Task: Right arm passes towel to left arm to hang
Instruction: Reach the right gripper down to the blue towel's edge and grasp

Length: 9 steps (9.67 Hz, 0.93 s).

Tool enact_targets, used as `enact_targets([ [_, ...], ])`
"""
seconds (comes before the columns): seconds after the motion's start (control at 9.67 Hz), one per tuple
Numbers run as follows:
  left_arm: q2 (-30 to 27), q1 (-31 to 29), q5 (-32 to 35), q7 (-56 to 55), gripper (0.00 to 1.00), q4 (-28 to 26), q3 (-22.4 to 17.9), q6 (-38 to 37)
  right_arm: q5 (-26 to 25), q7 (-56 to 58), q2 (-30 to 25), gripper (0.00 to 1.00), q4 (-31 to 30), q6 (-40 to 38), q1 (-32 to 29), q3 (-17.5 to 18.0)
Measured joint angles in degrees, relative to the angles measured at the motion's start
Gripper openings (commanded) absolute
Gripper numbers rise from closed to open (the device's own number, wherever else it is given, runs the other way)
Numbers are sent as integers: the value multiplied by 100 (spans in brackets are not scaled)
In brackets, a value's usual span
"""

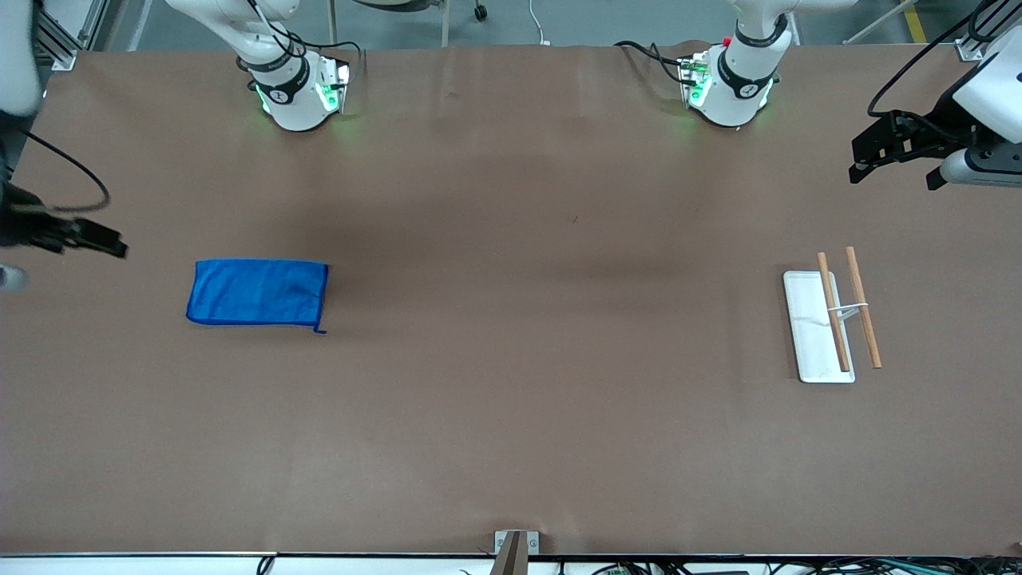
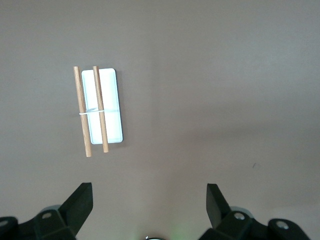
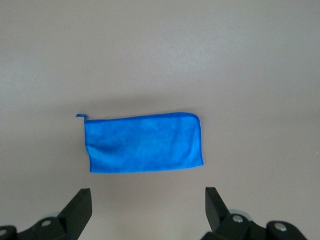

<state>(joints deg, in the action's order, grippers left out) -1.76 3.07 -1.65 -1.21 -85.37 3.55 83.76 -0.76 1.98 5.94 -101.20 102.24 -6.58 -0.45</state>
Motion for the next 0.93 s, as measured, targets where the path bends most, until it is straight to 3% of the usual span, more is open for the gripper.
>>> enact_targets([
  [0.41,112,1,0,0,100,-4,7,16,-13,49,512,100,-2329,3064,333,27],
  [0.72,47,1,0,0,100,38,8,22,-19,50,1216,100,-3185,4790,403,19],
  [0.93,-44,0,0,0,100,45,6,22,-85,87,1455,100,-3311,5169,402,1],
])
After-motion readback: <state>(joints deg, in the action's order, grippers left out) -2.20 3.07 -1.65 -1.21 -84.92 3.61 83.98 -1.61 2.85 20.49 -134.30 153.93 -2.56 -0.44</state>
